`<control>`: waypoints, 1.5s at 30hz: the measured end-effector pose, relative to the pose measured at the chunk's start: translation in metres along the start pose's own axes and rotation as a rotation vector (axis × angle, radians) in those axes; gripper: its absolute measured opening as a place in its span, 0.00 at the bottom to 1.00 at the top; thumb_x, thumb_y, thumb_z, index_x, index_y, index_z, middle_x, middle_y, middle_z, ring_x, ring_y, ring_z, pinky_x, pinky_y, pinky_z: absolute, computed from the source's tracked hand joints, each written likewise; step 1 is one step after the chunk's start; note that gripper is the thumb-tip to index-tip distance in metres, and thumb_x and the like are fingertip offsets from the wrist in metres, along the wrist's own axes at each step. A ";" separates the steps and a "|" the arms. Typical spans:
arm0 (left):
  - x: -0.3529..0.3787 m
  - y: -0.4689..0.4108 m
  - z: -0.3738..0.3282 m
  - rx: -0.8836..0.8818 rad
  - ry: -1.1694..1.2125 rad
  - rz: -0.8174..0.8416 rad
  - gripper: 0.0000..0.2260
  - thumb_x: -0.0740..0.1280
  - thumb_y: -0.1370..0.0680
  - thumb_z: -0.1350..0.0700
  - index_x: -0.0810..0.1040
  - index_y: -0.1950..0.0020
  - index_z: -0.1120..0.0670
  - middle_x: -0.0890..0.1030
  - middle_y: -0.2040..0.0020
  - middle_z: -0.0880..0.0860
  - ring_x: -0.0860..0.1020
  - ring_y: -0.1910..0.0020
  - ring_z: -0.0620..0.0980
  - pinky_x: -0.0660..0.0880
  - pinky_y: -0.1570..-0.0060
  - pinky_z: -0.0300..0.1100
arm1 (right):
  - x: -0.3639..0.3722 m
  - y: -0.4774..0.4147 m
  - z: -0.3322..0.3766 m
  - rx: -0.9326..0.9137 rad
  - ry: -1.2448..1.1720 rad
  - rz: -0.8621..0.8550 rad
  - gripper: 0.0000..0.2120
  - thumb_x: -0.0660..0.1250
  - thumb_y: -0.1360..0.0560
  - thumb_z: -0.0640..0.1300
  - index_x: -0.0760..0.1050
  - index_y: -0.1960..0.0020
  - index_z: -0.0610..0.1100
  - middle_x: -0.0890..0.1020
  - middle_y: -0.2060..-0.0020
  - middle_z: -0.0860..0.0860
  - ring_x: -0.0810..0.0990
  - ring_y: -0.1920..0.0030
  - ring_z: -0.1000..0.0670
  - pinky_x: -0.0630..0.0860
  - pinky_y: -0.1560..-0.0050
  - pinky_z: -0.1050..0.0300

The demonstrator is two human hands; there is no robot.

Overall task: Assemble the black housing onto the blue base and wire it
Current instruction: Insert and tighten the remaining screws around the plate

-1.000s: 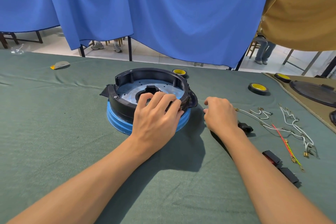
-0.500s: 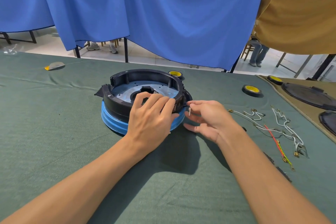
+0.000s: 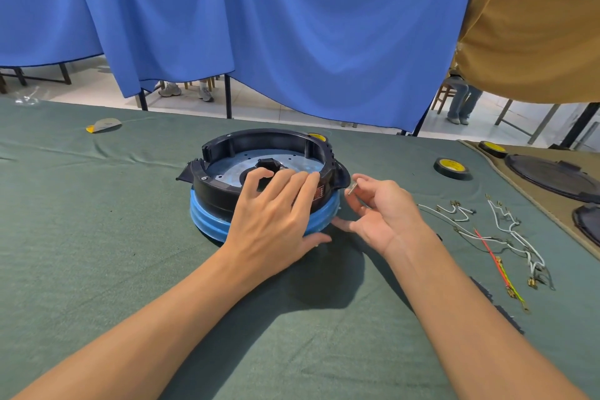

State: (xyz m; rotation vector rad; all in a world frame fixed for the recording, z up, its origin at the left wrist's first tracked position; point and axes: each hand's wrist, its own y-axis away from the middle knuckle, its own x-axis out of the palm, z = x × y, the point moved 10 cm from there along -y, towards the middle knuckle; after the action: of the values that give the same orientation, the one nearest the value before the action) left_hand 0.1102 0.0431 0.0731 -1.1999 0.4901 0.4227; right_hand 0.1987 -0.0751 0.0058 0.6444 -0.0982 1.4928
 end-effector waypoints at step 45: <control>-0.042 -0.040 0.119 -1.143 1.670 0.304 0.19 0.77 0.39 0.47 0.87 0.54 0.57 0.86 0.54 0.58 0.85 0.62 0.55 0.81 0.66 0.46 | -0.007 0.058 0.142 -0.468 0.031 0.186 0.07 0.62 0.22 0.34 0.79 0.52 0.37 0.78 0.67 0.47 0.78 0.65 0.50 0.80 0.61 0.56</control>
State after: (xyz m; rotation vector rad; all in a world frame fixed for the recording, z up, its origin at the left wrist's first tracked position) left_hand 0.1139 0.1421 0.1612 -2.4752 2.0549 -0.2534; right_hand 0.1890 -0.1493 0.1401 0.2380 -0.4791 1.5836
